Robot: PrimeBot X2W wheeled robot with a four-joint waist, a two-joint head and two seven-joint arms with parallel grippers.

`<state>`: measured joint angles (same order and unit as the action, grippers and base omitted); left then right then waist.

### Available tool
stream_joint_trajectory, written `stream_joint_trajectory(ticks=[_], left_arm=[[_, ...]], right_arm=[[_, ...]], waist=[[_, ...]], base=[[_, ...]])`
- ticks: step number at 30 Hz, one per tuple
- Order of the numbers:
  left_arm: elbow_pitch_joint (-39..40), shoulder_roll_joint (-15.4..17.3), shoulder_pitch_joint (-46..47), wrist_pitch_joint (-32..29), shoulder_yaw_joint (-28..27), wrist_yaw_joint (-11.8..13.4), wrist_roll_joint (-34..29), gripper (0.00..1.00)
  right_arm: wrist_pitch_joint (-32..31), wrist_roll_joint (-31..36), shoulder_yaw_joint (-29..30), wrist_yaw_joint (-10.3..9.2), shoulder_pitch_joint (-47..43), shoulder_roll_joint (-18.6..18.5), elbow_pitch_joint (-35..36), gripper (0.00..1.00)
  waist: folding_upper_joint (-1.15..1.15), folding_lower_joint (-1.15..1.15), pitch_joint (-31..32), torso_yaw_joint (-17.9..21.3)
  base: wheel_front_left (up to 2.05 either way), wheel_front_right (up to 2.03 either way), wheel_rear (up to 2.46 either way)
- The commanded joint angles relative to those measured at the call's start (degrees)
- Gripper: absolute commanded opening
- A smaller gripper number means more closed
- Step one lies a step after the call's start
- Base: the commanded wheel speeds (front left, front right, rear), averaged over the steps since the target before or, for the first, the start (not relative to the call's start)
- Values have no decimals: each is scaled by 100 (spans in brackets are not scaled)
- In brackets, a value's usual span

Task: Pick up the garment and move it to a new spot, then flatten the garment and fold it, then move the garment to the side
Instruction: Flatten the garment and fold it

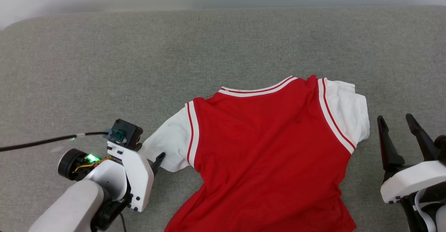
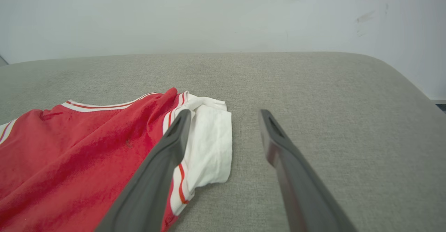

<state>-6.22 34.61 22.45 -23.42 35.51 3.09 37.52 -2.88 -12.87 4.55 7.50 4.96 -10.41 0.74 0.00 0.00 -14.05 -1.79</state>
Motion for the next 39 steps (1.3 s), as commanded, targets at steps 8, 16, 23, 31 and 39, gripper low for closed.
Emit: stream_joint_trajectory(ticks=[8,16,23,31,39], left_arm=[[-481,-94,141,63,170,-49,-138,100],[-919,-276,300,190,190,-48,-132,100],[-1247,-435,306,93,425,-306,-90,0],[-961,-383,153,1022,125,-40,-208,0],[144,2,-246,1651,-185,320,-358,0]], right_arm=[[7,29,-3,-2,66,48,75,100],[-47,53,-73,-2,89,42,112,100],[-49,60,-77,-2,109,26,88,100],[-273,-15,-159,-2,-11,-169,15,100],[-1370,-205,-593,-2,62,-962,237,100]], waist=[[0,0,-118,2],[0,0,-235,22],[0,0,-253,35],[0,0,96,-81],[0,0,416,-265]], base=[[0,0,0],[0,0,0],[0,0,0],[0,0,0],[0,0,0]])
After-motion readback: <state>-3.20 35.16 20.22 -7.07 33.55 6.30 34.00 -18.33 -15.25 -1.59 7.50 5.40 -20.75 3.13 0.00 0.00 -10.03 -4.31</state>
